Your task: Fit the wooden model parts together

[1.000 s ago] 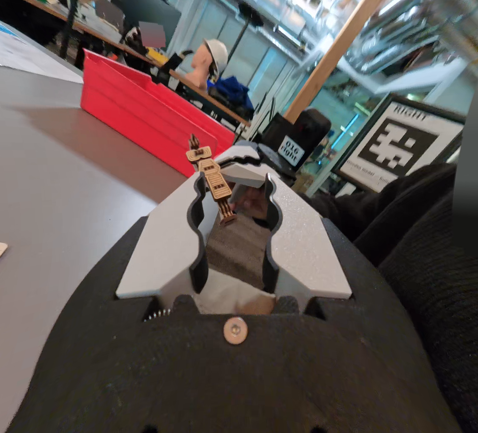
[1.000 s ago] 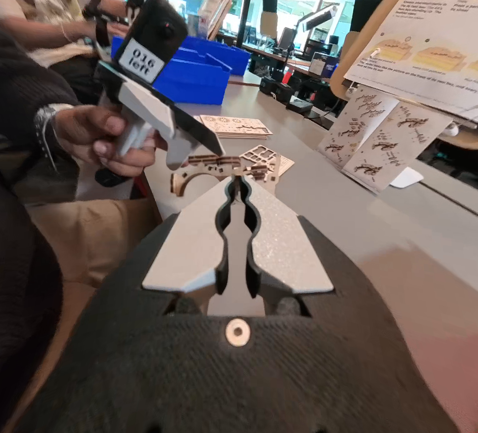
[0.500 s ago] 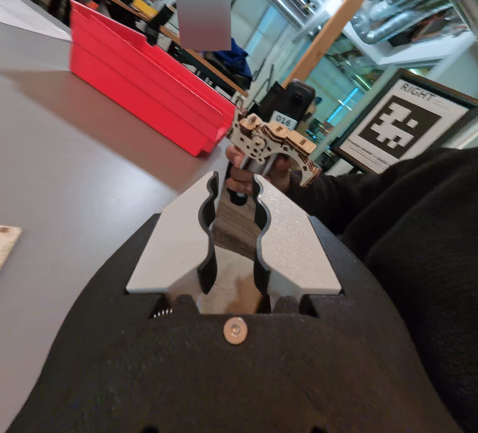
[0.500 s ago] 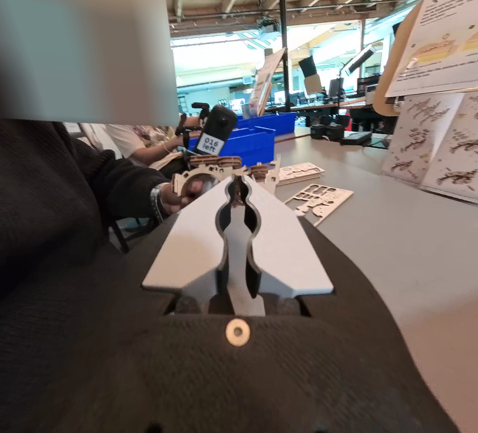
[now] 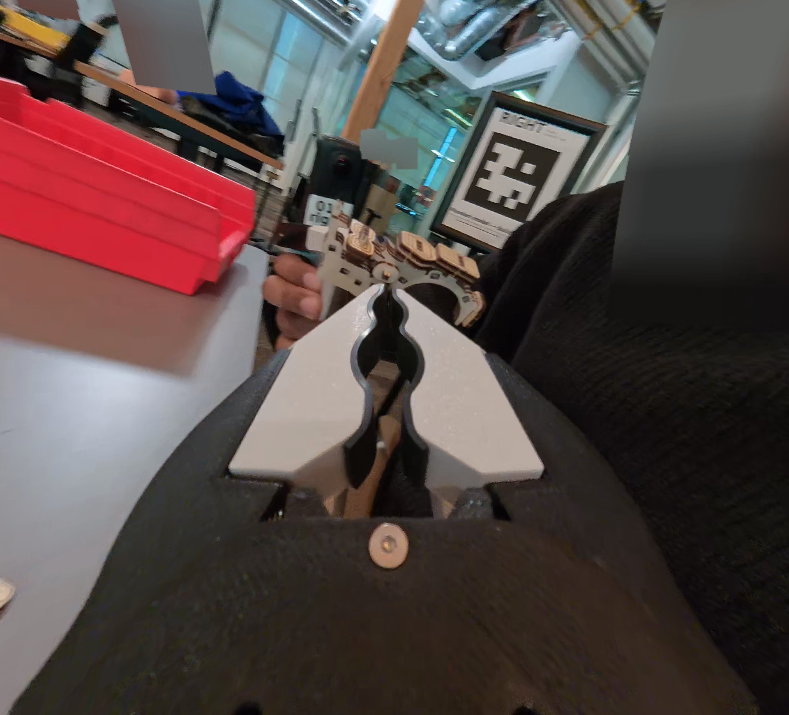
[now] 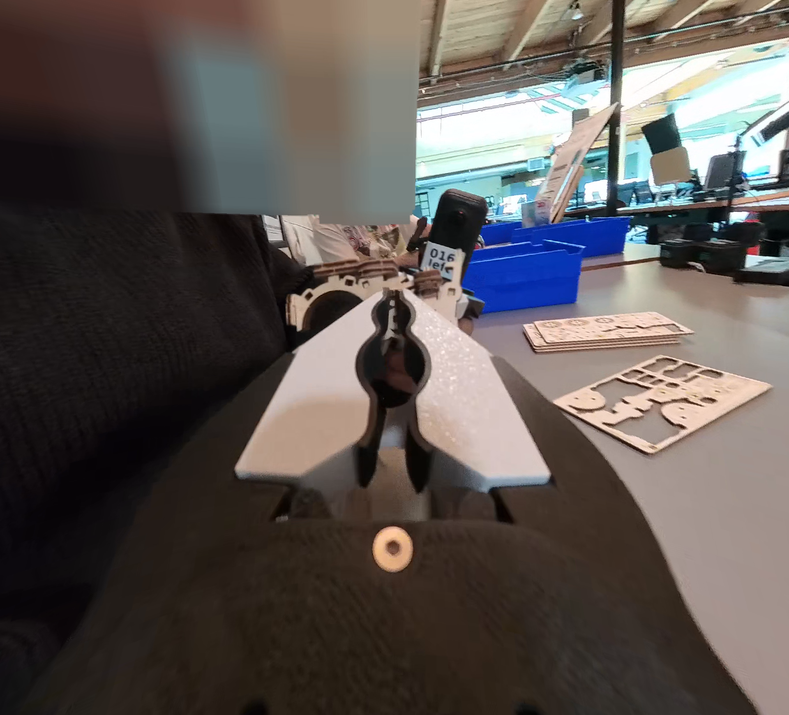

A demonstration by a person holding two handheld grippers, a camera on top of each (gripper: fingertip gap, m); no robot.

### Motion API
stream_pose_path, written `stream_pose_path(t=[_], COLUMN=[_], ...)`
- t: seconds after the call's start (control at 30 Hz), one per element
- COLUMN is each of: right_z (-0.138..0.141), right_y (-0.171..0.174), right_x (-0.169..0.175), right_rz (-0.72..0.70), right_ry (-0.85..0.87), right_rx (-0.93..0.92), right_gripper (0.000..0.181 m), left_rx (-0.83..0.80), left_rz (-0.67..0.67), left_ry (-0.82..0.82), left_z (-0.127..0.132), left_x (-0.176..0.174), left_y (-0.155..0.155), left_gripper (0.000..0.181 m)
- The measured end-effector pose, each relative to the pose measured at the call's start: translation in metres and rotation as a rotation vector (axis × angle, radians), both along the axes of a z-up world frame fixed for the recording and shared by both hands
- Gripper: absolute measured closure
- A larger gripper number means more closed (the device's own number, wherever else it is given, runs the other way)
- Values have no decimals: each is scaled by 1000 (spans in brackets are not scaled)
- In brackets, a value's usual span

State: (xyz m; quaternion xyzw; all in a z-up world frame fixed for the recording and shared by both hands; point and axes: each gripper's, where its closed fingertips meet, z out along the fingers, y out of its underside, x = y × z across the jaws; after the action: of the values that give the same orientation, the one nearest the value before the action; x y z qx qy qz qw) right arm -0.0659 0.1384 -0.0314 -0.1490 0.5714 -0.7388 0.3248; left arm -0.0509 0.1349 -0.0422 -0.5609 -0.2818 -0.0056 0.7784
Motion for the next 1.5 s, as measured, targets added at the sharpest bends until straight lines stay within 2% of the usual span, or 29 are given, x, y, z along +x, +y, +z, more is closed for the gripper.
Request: stream_pose_path(t=[0.2, 0.3, 0.43, 0.97, 1.2, 1.5], right_z=[2, 2, 3, -2, -16, -35], right_y=[2, 3, 4, 1, -9, -15], right_x=[10, 11, 12, 10, 2, -17], right_rz=[33, 41, 37, -16, -159, -420], right_ry=[10, 12, 33, 89, 266, 699], right_rx=[-29, -32, -40, -47, 0, -41], right_gripper=[180, 180, 180, 179, 164, 174], left_rx=[194, 276, 370, 364, 366, 403], left_rz=[-158, -193, -233, -195, -116, -70], left_ry=[-169, -248, -319, -342, -401, -507], left_z=[5, 5, 8, 3, -9, -25], left_x=[5, 3, 1, -5, -18, -28], left_y=[5, 3, 1, -3, -14, -23], left_gripper=[181, 173, 173, 180, 180, 180])
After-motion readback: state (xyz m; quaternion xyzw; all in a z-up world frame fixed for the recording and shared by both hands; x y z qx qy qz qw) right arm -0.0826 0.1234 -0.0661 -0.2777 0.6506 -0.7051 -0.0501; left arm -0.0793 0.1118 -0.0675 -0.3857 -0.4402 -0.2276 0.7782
